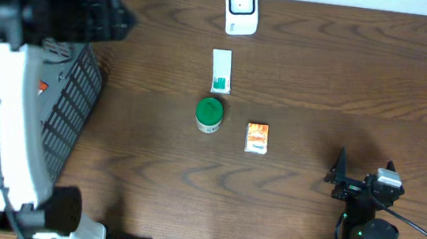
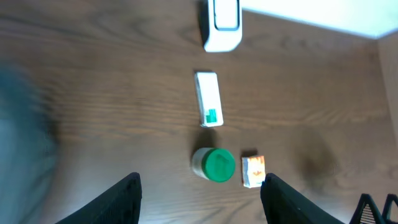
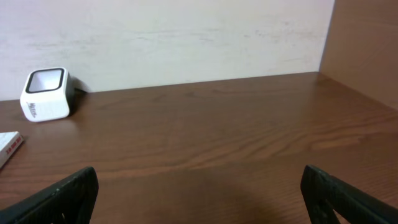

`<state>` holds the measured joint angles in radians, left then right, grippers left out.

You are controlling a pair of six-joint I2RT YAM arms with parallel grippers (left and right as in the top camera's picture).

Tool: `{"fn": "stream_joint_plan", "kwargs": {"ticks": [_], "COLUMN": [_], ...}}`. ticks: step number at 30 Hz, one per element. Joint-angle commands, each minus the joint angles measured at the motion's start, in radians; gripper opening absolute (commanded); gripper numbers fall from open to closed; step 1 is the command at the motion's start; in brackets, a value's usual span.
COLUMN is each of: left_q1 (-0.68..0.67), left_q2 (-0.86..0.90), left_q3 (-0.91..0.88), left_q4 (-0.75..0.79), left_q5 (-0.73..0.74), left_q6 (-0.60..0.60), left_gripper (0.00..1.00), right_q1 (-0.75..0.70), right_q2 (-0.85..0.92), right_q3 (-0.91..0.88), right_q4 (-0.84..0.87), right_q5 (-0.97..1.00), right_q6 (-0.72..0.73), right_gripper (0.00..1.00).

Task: Scan the item barcode
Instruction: 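Grasp the white-green tube on the table with the left gripper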

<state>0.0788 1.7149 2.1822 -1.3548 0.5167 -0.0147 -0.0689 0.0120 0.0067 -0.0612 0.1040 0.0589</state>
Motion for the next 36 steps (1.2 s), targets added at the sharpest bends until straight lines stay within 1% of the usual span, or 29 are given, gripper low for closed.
{"fn": "stream_joint_plan", "kwargs": {"ticks": [1, 2, 3, 5, 7, 11, 14, 22, 28, 30, 36], "left_q1": [-0.09, -0.11, -0.137, -0.187, -0.238, -0.334, -0.381, -0.454, -0.481, -0.491, -0.518], "left_q2": [0.129, 0.155, 0.186, 0.238, 0.281, 0.352, 0.396, 0.534, 0.621, 0.637, 0.674], "left_q3": [-0.035, -0.035, -0.035, -0.035, -0.035, -0.035, -0.035, -0.035, -0.035, -0.035, -0.035], "left_q4": [0.034, 0.042, 0.052, 0.072, 0.095, 0.167, 0.217, 0.267, 0.328, 0.349, 0.396], "left_q5": [-0.042, -0.064, -0.097, -0.164, -0.222, -0.298, -0.309, -0.454, -0.461, -0.457, -0.457], "left_q6": [-0.039, -0.049, -0.065, -0.077, -0.077, -0.077, -0.079, -0.27, -0.357, -0.365, -0.365], "left_gripper": [0.64, 0.69, 0.8, 0.86, 0.9, 0.92, 0.92, 0.93, 0.94, 0.96, 1.0], "right_q1": [0.011, 0.011, 0.011, 0.011, 0.011, 0.011, 0.011, 0.011, 0.011, 0.011, 0.011], "right_q2": [-0.005, -0.005, -0.005, -0.005, -0.005, -0.005, -0.005, -0.005, -0.005, -0.005, -0.005], "right_q3": [-0.001, -0.001, -0.001, -0.001, -0.001, -0.001, -0.001, -0.001, -0.001, -0.001, -0.001], "right_q4": [-0.003, -0.003, -0.003, -0.003, -0.003, -0.003, -0.003, -0.003, -0.003, -0.003, -0.003], "right_q5": [-0.001, -0.002, -0.001, -0.002, -0.002, -0.001, -0.001, -0.001, -0.001, -0.001, -0.002], "right_q6": [-0.011, -0.011, -0.011, -0.011, -0.011, -0.011, -0.011, -0.011, -0.011, -0.011, -0.011], "right_gripper": [0.99, 0.99, 0.99, 0.99, 0.99, 0.99, 0.99, 0.99, 0.99, 0.99, 0.99]}}
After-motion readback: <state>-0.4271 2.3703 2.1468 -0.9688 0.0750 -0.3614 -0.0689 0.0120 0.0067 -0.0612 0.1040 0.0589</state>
